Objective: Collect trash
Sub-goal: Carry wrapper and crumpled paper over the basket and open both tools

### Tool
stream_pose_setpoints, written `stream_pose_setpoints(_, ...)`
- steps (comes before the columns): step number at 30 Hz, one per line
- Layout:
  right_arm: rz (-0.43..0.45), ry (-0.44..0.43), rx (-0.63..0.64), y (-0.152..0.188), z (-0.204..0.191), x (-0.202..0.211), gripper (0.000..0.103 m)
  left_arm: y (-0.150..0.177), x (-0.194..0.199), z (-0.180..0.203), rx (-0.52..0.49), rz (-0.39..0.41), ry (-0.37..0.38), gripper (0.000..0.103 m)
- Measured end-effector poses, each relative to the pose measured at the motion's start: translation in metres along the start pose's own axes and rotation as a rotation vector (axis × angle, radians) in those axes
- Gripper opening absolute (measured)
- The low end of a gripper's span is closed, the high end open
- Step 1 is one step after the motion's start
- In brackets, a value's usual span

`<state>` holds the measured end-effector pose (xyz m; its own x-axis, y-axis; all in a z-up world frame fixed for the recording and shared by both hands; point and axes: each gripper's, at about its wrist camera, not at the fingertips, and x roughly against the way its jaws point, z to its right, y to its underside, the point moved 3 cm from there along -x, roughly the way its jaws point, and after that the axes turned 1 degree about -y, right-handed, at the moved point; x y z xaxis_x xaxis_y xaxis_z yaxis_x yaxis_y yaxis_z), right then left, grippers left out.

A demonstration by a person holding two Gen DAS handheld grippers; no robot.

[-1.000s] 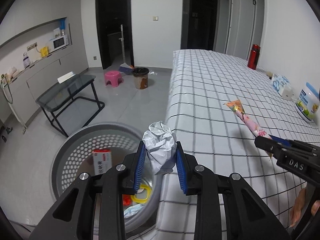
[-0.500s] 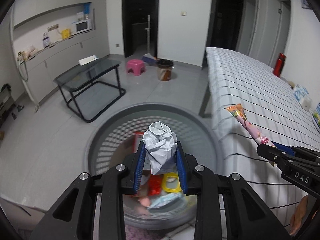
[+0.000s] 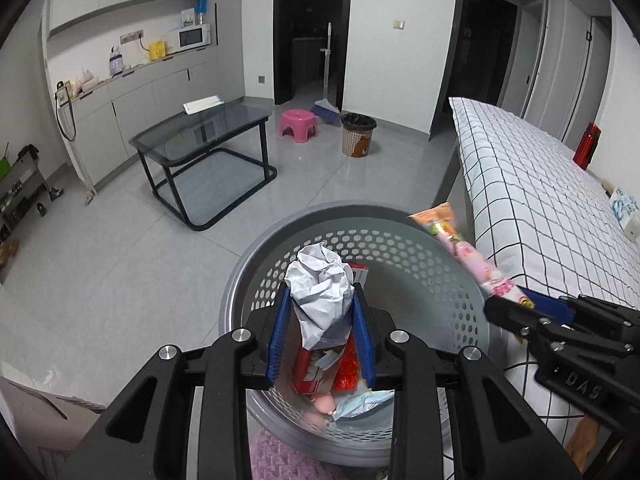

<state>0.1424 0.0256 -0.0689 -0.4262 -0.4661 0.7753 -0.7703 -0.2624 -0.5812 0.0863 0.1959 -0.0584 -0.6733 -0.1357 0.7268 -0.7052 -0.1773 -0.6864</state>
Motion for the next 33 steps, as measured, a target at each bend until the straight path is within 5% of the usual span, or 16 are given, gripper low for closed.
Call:
stream_pose_setpoints(21, -0.017, -0.026, 0.003, 0.010, 0.003, -0.013, 0.031, 0.007, -0.019, 0.004, 0.012, -0.058, -0.021, 0.035)
stream_pose_setpoints(26, -0.007, -0.028, 0.002, 0.010, 0.004, -0.012, 0.032, 0.007, -0.017, 0.001, 0.019, -0.051, -0.035, 0.052)
stream_pose_setpoints(30, 0.009, -0.032, -0.001, 0.011, 0.003, -0.007, 0.058, 0.007, -0.014, 0.000, 0.024, -0.042, -0.042, 0.058)
stream_pose_setpoints(33, 0.015, -0.030, -0.001, 0.012, 0.004, -0.006, 0.058, 0.007, -0.013, -0.001, 0.024, -0.043, -0.045, 0.059)
